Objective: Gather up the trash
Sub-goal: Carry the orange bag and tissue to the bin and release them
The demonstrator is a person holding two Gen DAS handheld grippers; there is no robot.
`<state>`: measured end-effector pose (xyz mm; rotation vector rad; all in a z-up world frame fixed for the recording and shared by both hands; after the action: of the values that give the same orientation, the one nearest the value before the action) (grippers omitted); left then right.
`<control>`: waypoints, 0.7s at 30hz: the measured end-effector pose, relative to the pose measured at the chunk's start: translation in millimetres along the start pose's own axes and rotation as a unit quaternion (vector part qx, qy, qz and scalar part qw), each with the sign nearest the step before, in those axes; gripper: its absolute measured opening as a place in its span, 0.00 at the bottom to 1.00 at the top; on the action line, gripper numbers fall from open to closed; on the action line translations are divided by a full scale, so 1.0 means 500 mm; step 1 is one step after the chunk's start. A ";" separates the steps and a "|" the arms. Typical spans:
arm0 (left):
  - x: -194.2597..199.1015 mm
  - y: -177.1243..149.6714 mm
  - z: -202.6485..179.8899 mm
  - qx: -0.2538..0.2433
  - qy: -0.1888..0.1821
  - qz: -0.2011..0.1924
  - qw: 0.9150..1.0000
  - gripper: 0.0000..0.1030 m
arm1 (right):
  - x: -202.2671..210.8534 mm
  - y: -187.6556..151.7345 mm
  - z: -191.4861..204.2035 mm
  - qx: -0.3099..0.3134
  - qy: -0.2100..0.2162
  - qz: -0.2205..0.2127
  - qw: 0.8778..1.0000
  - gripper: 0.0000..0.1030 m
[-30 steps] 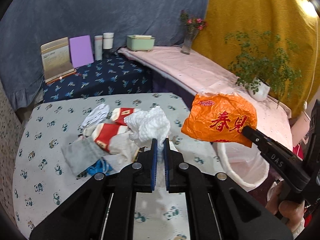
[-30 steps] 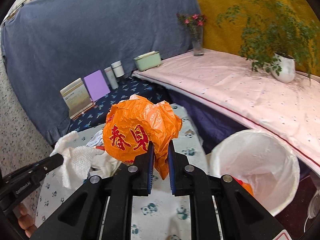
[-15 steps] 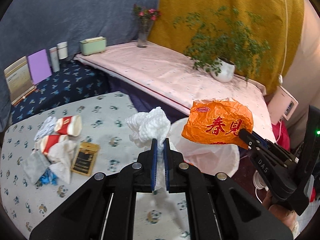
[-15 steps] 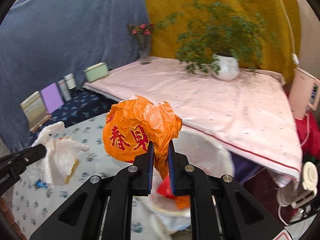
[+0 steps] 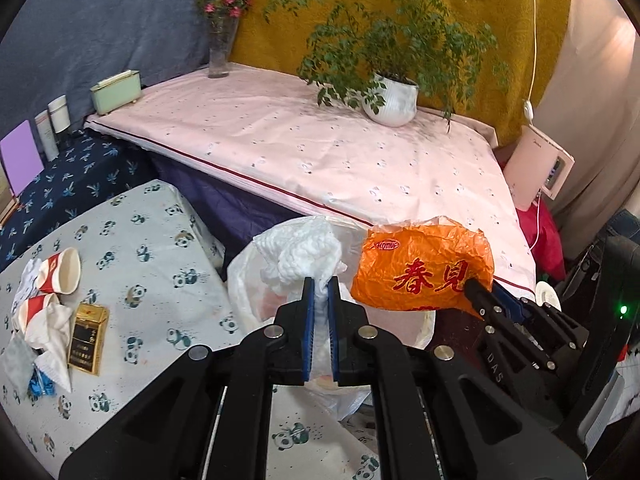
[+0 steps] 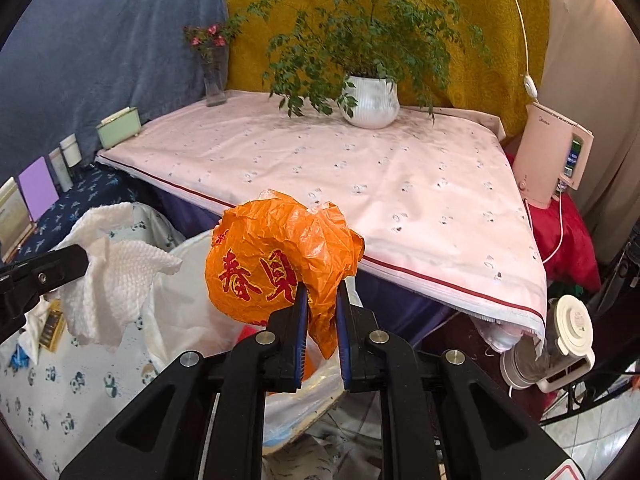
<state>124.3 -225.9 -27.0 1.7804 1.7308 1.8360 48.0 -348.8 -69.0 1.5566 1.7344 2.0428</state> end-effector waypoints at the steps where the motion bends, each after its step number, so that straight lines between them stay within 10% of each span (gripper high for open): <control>1: -0.010 -0.001 -0.003 0.001 -0.002 0.005 1.000 0.06 | -0.007 -0.003 -0.002 0.001 -0.002 0.004 1.000 0.13; 9: -0.065 -0.019 0.010 0.012 -0.005 0.025 1.000 0.08 | -0.043 -0.020 0.022 0.006 -0.003 0.028 1.000 0.17; 12: -0.074 -0.021 0.023 0.020 -0.004 0.027 0.999 0.25 | -0.049 -0.020 0.034 0.006 0.002 0.031 1.000 0.24; 14: -0.068 -0.019 0.034 0.028 0.001 0.018 0.999 0.49 | -0.044 -0.015 0.039 -0.001 0.012 0.027 1.000 0.45; 21: -0.036 -0.010 0.065 0.040 0.016 -0.002 0.999 0.56 | -0.020 0.001 0.048 -0.004 0.019 0.009 1.000 0.52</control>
<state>150.4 -215.7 -51.9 1.7836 1.8438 1.8270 69.8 -338.1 -78.1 1.5473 1.7290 2.0998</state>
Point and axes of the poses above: each gripper's, at about its wrist camera, not at the fingertips, and x roughly against the way its jaws point, z to its left, y to its top, the point moved 8 cm from there along -x, roughly the way its jaws point, and after that the axes turned 12 degrees about -y, right-handed, at the moved point
